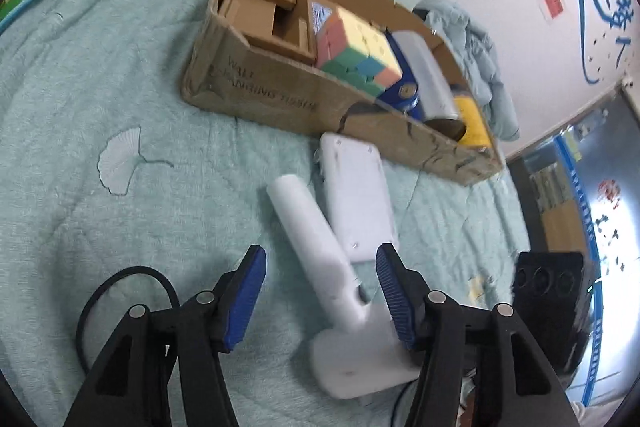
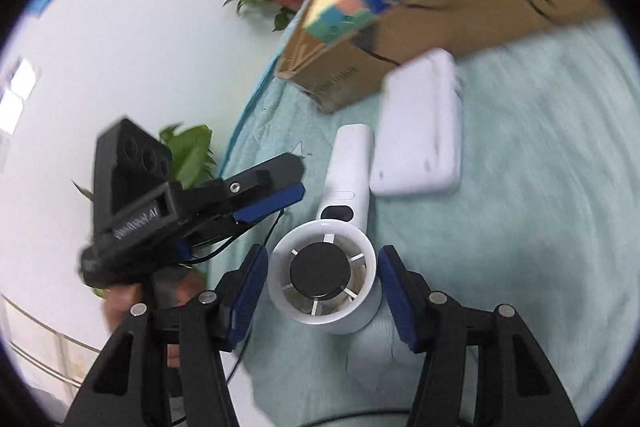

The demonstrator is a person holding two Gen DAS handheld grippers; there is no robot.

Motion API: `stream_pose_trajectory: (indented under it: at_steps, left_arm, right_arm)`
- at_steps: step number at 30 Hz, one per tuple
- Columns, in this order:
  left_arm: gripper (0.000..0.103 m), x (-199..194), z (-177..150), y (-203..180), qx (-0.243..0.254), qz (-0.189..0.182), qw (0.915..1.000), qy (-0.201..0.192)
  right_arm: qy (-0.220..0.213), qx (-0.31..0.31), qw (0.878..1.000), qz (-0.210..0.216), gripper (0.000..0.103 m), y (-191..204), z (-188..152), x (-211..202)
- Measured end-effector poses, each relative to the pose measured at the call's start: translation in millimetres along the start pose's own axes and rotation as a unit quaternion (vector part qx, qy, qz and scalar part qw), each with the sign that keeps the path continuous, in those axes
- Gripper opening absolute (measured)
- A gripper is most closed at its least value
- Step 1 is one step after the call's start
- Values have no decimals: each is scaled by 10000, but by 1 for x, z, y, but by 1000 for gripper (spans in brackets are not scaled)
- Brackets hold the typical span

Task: Organize rigid objects
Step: 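Lift the white fan with the right tool and place it in the box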

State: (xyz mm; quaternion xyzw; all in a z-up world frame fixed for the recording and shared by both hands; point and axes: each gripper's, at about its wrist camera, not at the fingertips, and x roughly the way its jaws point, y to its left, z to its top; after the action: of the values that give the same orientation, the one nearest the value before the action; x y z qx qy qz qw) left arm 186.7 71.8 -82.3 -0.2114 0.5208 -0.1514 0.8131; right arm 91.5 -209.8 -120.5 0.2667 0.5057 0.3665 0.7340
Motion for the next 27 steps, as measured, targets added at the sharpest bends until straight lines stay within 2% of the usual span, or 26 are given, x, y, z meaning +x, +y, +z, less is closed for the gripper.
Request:
stream_pose_trajectory:
  at_steps: [1,2,4,5,8,11,13,15,18,24,27]
  left_arm:
    - [56,4,-1,0,-6,16,10000,66]
    - [56,10,0,-2,-9,46,9999,130]
    - [55,20,2,-4,10,77,9997,224]
    - [55,27,3,-7,31,110,9994,320]
    - [55,44,4,-11,24,249,9985,492]
    - [52,49,3,-15,19,417,9983,405]
    - [49,49,1,-13,-68,457,9983,363]
    - [45,47,-1,-10,-139,462,9983,319]
    - [40,43,-4,-8,-133,480,9984,283]
    - [37,21,1,-22,54,578,9983,69]
    - [35,-2,12,-43,298,534,9979,-192]
  right_arm:
    - [-74,32,9999,-99,66,-2,0,-6]
    - [-239,-14,9990,-390,68,-1,3,-14]
    - [-643,-448,9915,-1037,70,10,10,-33]
    - [-735,-766,9879,-1129,70,18,10,-39]
    - [-554,-1830,9712,-1420,75,47,6,-37]
    - [-155,-2455,9563,-1582,76,58,-9,-17]
    - [198,-2551,9541,-1558,78,57,-18,5]
    - [258,-2659,9486,-1699,78,60,-27,16]
    - [224,-2844,9349,-2112,58,64,-36,29]
    - [66,-2702,9401,-2079,57,72,-37,28]
    - [-229,-2712,9410,-2009,57,81,-36,14]
